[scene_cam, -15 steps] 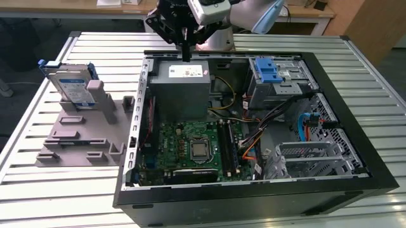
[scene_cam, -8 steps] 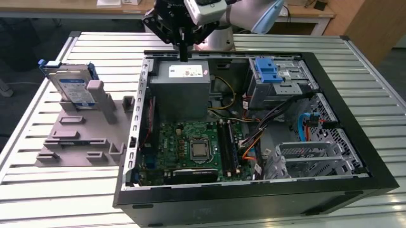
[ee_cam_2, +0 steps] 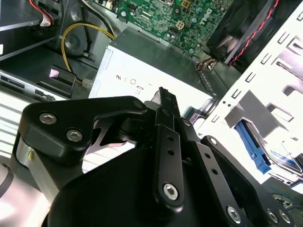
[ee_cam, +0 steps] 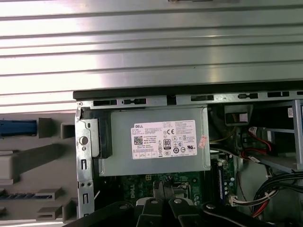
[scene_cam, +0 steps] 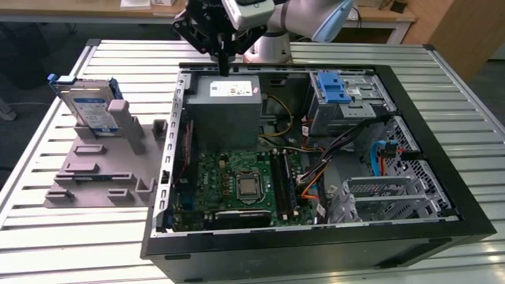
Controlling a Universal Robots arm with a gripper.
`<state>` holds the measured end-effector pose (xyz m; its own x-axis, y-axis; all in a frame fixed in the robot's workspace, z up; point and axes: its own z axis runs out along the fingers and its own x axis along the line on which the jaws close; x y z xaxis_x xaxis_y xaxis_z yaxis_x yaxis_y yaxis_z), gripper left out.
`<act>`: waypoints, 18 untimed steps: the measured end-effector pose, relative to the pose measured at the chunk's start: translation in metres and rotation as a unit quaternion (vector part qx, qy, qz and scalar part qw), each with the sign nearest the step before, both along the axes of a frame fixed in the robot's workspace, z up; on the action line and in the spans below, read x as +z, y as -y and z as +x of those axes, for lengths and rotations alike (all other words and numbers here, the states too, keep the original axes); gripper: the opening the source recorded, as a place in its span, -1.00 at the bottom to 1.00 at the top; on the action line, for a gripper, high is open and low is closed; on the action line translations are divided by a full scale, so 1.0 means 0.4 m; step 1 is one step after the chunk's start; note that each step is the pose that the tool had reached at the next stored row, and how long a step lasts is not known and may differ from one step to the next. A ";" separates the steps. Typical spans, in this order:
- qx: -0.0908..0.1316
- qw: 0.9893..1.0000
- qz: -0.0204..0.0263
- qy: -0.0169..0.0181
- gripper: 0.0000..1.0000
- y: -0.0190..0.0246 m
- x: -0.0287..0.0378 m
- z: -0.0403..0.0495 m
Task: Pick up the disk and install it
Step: 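Reach for the disk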
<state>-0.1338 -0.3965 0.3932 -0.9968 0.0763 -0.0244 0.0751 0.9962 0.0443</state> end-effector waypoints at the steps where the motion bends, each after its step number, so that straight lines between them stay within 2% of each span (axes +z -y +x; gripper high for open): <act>1: 0.000 1.000 0.000 0.000 -0.79 -0.001 0.000 -0.002; 18: 0.000 1.000 0.000 0.000 -0.79 -0.008 -0.001 -0.034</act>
